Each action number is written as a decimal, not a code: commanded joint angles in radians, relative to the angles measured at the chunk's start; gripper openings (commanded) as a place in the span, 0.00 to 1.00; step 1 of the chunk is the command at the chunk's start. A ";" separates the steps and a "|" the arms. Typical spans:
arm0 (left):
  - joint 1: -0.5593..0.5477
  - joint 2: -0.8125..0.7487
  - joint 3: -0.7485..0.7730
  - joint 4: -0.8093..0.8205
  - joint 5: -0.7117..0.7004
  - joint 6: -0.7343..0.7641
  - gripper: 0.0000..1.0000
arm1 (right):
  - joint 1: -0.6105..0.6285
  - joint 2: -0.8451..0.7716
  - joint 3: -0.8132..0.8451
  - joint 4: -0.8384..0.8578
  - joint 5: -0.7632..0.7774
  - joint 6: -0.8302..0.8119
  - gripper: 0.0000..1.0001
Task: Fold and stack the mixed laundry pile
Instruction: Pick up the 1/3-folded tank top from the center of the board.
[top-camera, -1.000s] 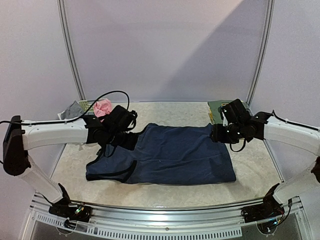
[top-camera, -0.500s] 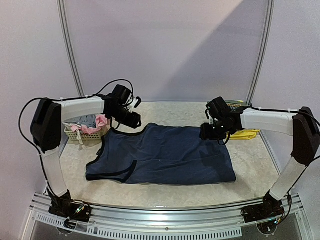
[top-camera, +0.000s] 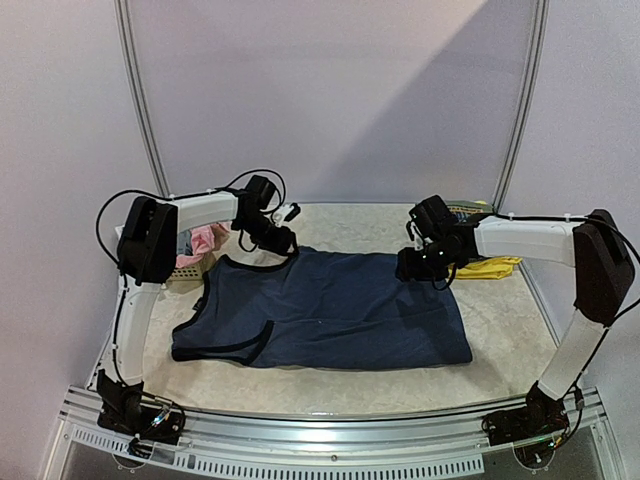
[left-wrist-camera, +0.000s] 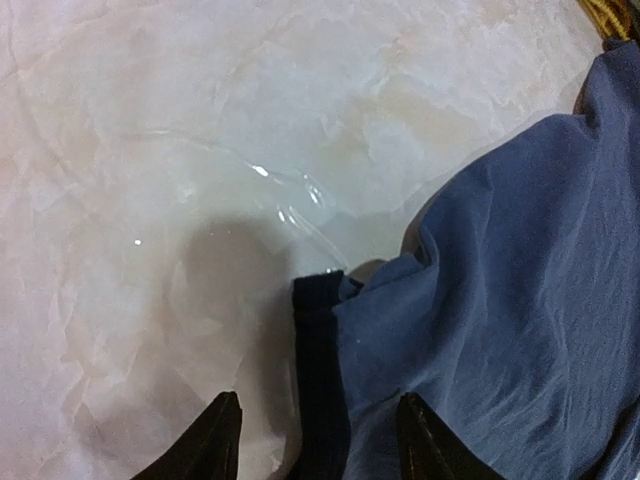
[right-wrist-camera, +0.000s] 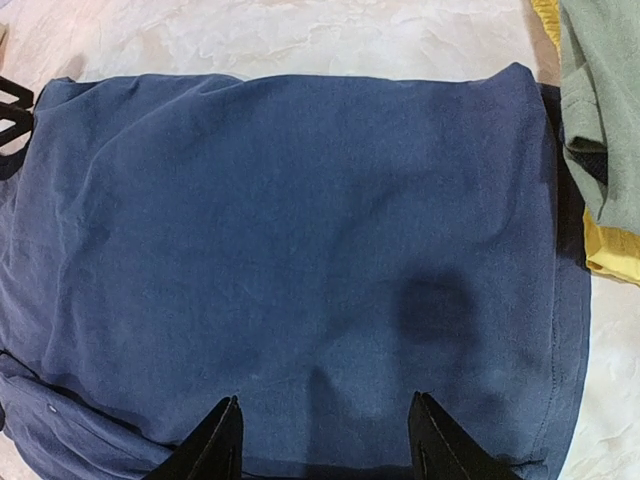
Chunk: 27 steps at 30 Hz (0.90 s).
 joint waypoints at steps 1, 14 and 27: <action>0.017 0.068 0.102 -0.072 0.058 0.026 0.54 | -0.004 0.028 0.024 0.016 -0.017 -0.013 0.57; 0.019 0.187 0.233 -0.116 0.088 0.010 0.26 | -0.004 0.058 0.058 -0.001 -0.024 -0.023 0.57; 0.068 -0.034 -0.100 0.042 -0.061 -0.082 0.00 | -0.006 0.098 0.157 -0.032 -0.007 -0.030 0.57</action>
